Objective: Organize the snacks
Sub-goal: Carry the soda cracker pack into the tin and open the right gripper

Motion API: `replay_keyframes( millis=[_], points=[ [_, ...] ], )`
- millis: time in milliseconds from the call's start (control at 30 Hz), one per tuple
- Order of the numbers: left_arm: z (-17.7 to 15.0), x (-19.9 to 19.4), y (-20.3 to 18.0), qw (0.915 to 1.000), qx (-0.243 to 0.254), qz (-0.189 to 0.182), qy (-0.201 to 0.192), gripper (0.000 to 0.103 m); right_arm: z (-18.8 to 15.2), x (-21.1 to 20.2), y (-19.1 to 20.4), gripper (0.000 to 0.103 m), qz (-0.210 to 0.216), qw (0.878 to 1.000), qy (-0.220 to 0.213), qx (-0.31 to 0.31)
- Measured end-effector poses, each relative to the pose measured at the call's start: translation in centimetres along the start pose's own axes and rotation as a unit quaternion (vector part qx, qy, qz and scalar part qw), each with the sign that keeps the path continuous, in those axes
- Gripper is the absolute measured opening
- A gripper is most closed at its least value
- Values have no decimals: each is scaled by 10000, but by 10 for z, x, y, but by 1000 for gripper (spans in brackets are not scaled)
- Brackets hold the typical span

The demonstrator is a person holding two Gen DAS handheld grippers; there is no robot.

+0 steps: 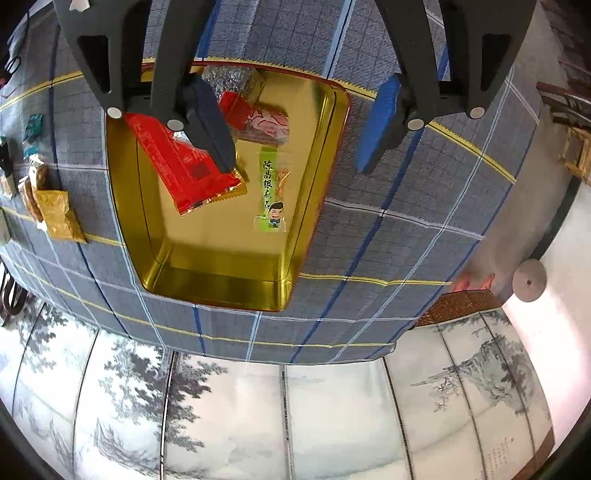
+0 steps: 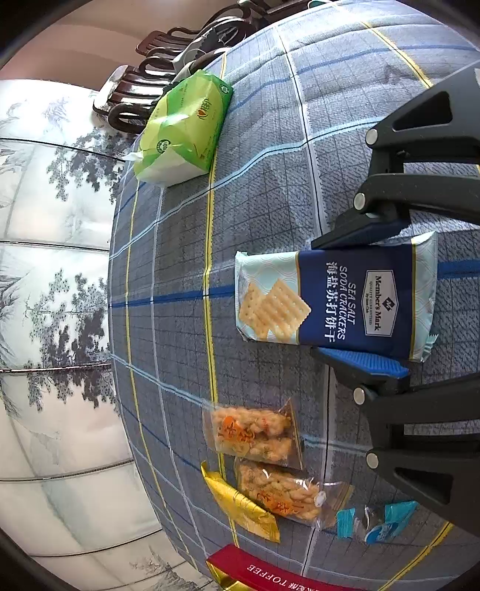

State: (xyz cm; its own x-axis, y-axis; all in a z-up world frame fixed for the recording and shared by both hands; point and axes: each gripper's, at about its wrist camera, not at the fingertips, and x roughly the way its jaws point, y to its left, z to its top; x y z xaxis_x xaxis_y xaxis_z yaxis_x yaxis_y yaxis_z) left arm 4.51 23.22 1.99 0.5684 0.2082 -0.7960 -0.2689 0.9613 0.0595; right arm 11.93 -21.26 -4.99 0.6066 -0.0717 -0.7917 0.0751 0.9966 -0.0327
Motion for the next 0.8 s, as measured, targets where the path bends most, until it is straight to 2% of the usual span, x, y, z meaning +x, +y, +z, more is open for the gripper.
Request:
replay_keyframes(
  millis=[167, 400, 800],
  points=[
    [-5, -6, 4, 9998, -188, 15, 0, 68, 6, -11, 8, 50, 25, 10000, -53, 5],
    [-18, -20, 4, 9994, -337, -62, -63, 71, 12, -29, 36, 50, 303, 9994, -111, -120],
    [-34, -34, 19, 9982, -586, -59, -73, 75, 19, -68, 127, 50, 1228, 9898, -243, -682]
  ],
)
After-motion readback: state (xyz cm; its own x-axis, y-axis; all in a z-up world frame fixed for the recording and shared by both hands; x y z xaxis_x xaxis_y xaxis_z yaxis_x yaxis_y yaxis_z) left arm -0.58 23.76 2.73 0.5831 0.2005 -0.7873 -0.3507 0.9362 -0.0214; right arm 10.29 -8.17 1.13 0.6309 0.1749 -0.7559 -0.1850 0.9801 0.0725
